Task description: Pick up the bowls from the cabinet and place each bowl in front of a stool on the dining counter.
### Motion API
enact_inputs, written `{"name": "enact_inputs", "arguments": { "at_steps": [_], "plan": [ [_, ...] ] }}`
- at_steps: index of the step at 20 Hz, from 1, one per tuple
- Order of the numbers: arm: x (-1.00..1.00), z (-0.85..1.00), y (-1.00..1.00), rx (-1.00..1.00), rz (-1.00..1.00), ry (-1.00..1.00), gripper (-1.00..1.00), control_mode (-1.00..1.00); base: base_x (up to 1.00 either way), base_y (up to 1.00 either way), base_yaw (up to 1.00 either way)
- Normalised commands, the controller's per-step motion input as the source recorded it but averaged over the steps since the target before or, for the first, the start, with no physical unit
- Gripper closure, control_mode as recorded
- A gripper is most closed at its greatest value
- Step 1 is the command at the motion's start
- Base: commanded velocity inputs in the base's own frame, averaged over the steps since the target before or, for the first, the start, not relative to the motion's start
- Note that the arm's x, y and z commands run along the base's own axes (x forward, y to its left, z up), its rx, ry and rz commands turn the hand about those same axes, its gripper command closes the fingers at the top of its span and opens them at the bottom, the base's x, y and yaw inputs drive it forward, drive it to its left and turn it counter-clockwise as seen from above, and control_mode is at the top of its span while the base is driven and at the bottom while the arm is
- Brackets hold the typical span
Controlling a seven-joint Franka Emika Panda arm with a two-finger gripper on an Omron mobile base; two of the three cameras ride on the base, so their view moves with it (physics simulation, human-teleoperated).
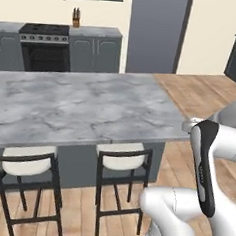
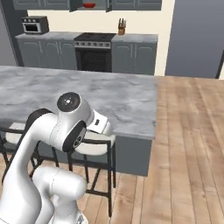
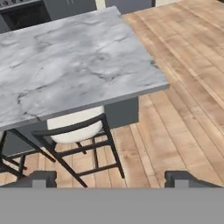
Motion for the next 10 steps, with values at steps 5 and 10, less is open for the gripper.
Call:
{"name": "enact_inputs", "arguments": {
  "at_steps": [5,10],
  "plan": [
    [0.0,0.0,0.0,0.0,0.0,0.0,-1.0,1.0,0.0,-1.0,0.0],
    [0.0,0.0,0.0,0.0,0.0,0.0,-1.0,1.0,0.0,-1.0,0.0]
  ]
}}
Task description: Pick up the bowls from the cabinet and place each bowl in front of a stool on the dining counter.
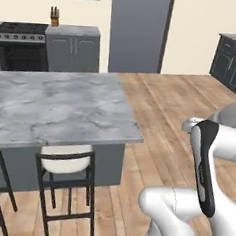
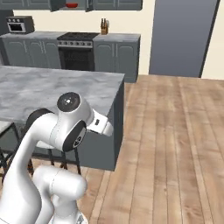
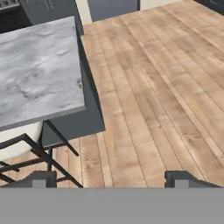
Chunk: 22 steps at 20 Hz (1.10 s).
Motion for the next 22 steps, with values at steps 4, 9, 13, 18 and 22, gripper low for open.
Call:
{"name": "enact_inputs", "arguments": {
  "at_steps": [4,9,13,18,22],
  "plan": [
    [0.0,0.0,0.0,0.0,0.0,0.0,-1.0,1.0,0.0,-1.0,0.0],
    [0.0,0.0,0.0,0.0,0.0,0.0,-1.0,1.0,0.31,-0.99,0.0],
    [0.0,0.0,0.0,0.0,0.0,0.0,-1.0,1.0,1.0,-0.76,0.0],
    [0.0,0.0,0.0,0.0,0.0,0.0,-1.0,1.0,1.0,-0.44,-0.02],
    [0.0,0.0,0.0,0.0,0.0,0.0,-1.0,1.0,1.0,-0.21,0.0]
  ]
}}
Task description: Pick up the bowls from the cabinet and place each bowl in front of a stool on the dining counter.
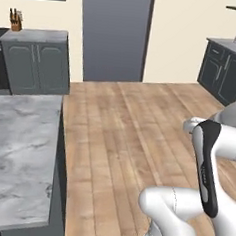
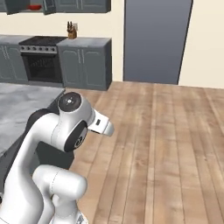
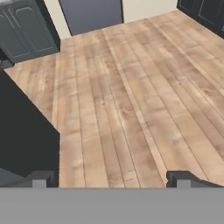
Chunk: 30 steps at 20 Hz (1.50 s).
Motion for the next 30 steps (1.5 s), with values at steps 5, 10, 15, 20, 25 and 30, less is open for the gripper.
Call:
{"name": "enact_inputs", "arguments": {
  "at_steps": [5,10,15,20,25,30],
  "plan": [
    [0.0,0.0,0.0,0.0,0.0,0.0,-1.0,1.0,1.0,-0.24,-0.02],
    [0.0,0.0,0.0,0.0,0.0,0.0,-1.0,1.0,1.0,-0.4,-0.03],
    [0.0,0.0,0.0,0.0,0.0,0.0,-1.0,1.0,1.0,-0.42,-0.05],
    [0.0,0.0,0.0,0.0,0.0,0.0,-1.0,1.0,1.0,-0.35,-0.01],
    [0.0,0.0,0.0,0.0,0.0,0.0,-1.0,1.0,1.0,-0.3,0.19],
    [0.0,0.0,0.0,0.0,0.0,0.0,-1.0,1.0,1.0,-0.21,0.39]
  ]
}}
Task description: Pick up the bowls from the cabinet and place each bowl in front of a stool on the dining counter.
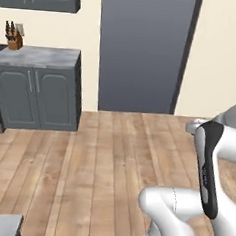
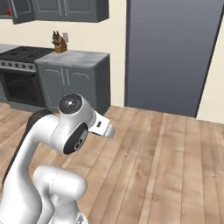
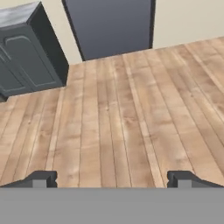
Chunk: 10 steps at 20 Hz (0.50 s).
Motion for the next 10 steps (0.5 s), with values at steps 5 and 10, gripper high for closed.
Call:
{"name": "enact_inputs", "arguments": {
  "at_steps": [5,10],
  "plan": [
    [0.0,0.0,0.0,0.0,0.0,0.0,-1.0,1.0,1.0,-0.1,0.52],
    [0.0,0.0,0.0,0.0,0.0,0.0,-1.0,1.0,1.0,-0.07,0.58]
  ]
}}
